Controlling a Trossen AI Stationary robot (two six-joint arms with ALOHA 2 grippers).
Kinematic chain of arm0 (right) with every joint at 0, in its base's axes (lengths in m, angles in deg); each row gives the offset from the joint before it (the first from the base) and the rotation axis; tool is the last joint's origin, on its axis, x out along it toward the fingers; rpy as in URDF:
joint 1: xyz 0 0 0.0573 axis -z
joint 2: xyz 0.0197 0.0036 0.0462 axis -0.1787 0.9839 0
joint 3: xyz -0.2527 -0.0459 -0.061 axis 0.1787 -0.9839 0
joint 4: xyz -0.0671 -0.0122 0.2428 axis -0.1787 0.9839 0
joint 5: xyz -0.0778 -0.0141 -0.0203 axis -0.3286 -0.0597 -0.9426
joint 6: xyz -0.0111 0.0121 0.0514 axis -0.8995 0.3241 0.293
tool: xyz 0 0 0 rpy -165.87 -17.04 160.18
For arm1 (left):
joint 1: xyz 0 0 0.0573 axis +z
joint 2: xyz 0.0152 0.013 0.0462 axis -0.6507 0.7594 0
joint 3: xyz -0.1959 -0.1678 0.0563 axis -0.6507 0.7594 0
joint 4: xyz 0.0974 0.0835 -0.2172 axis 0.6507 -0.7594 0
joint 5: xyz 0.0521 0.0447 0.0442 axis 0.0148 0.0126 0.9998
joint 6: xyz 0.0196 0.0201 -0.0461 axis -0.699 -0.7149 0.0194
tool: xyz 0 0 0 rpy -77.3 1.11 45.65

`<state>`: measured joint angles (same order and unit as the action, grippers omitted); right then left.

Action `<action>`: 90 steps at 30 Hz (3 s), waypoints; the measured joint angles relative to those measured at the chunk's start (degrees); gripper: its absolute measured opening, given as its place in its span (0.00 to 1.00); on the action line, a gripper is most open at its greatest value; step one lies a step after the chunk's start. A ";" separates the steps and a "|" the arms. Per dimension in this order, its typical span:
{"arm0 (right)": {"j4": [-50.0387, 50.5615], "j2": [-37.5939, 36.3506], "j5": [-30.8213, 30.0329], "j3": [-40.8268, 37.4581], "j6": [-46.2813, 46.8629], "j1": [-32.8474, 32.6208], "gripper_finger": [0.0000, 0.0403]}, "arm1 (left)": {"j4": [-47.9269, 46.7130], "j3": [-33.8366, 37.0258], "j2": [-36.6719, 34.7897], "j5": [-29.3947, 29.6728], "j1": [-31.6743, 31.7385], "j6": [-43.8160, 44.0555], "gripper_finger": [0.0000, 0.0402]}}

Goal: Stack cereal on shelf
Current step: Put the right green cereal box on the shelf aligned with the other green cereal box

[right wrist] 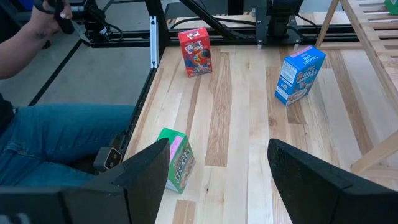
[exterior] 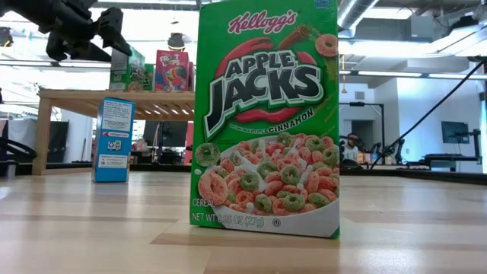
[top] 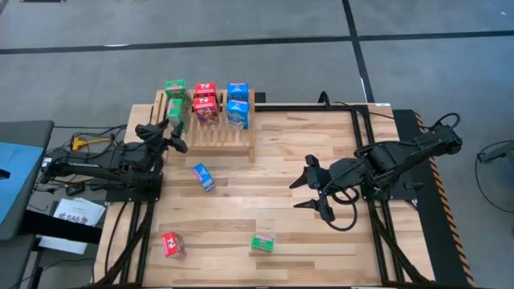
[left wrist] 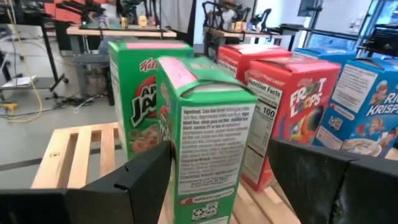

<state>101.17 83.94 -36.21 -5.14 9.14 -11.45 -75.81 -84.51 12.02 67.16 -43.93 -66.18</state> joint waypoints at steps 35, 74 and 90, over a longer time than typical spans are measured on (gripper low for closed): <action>0.00 -0.01 0.00 0.00 0.96 -0.04 0.74 | -16.64 0.01 0.04 11.08 0.62 13.41 0.63; 0.08 0.01 0.00 -0.01 0.94 -0.04 0.74 | -15.23 0.04 -4.73 -3.29 3.72 8.82 0.63; 0.07 -0.01 0.00 -0.02 0.87 -0.02 0.74 | -15.21 0.04 1.18 8.89 3.78 10.04 0.63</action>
<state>101.23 83.94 -36.21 -5.17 10.01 -11.47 -91.01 -84.46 13.20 76.04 -40.14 -56.14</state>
